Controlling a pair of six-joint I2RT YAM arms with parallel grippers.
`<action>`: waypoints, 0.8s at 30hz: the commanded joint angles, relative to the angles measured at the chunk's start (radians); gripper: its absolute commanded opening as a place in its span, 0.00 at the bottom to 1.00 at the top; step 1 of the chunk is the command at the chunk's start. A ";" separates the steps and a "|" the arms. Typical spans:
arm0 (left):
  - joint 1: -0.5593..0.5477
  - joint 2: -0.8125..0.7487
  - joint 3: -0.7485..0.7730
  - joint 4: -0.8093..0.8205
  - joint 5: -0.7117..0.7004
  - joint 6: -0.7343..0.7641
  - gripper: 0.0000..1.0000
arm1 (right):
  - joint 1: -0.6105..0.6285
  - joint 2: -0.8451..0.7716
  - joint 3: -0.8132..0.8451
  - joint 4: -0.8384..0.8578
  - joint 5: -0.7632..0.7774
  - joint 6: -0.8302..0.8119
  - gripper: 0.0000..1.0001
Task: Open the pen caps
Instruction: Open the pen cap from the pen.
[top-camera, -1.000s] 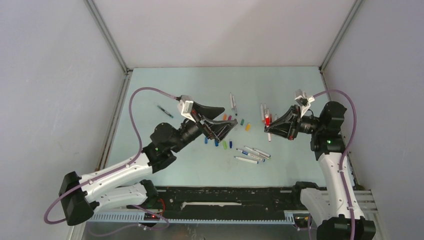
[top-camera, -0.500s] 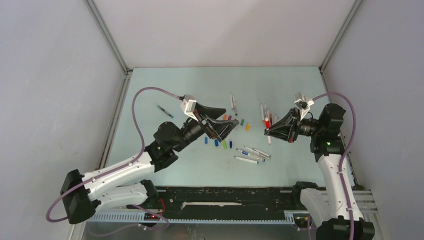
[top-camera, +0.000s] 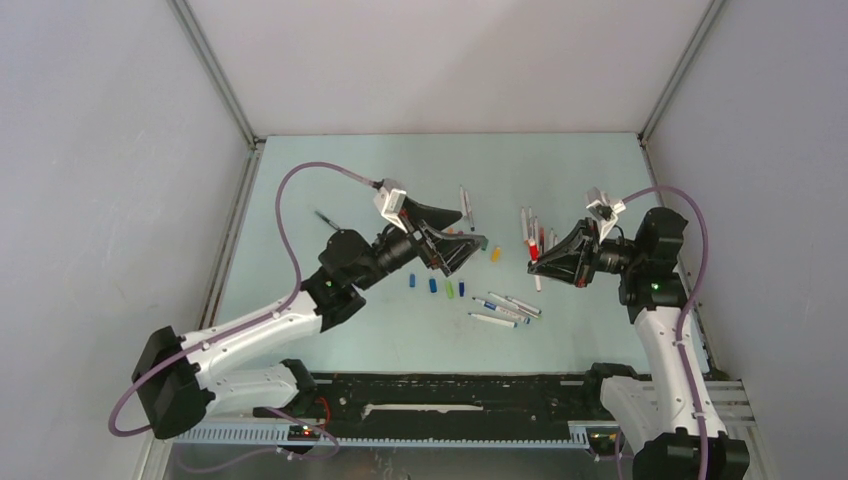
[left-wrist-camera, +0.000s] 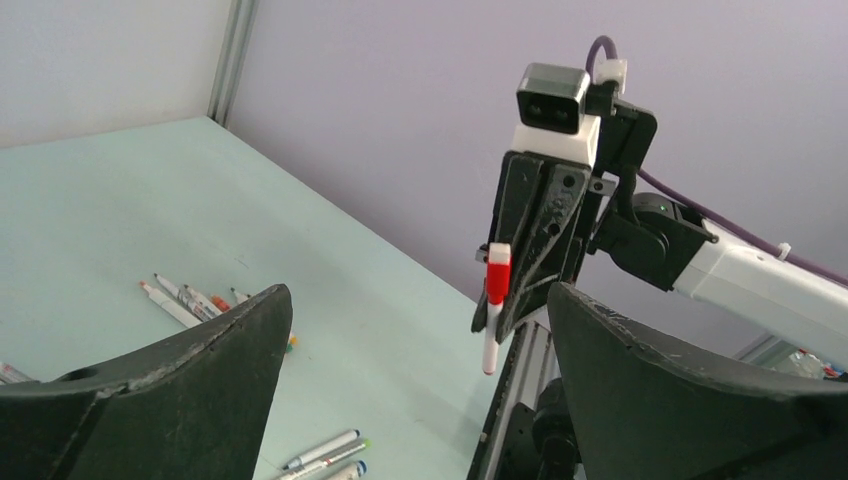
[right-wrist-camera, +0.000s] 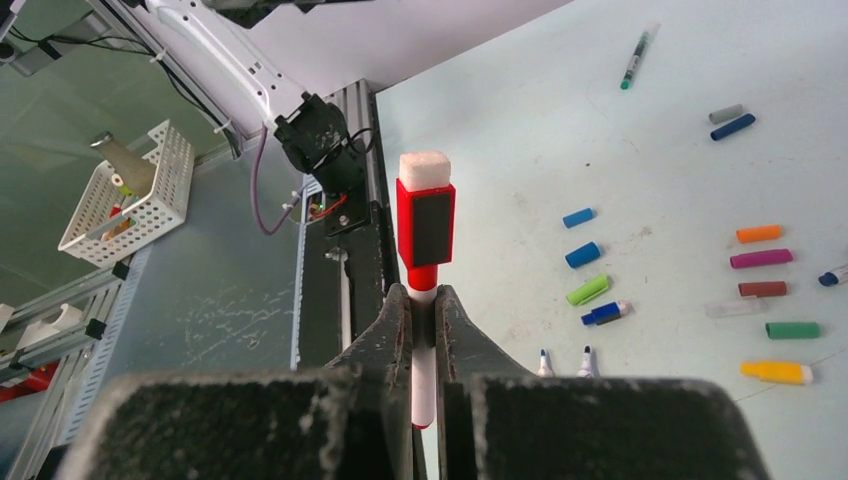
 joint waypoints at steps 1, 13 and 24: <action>0.059 0.023 0.081 0.059 0.105 -0.031 1.00 | 0.014 0.010 0.000 -0.005 -0.024 -0.045 0.00; 0.084 0.090 0.092 0.070 0.209 -0.060 1.00 | 0.064 0.056 0.000 -0.029 -0.035 -0.101 0.00; 0.084 0.119 0.058 0.252 0.225 -0.098 0.99 | 0.129 0.088 0.000 -0.013 -0.044 -0.100 0.00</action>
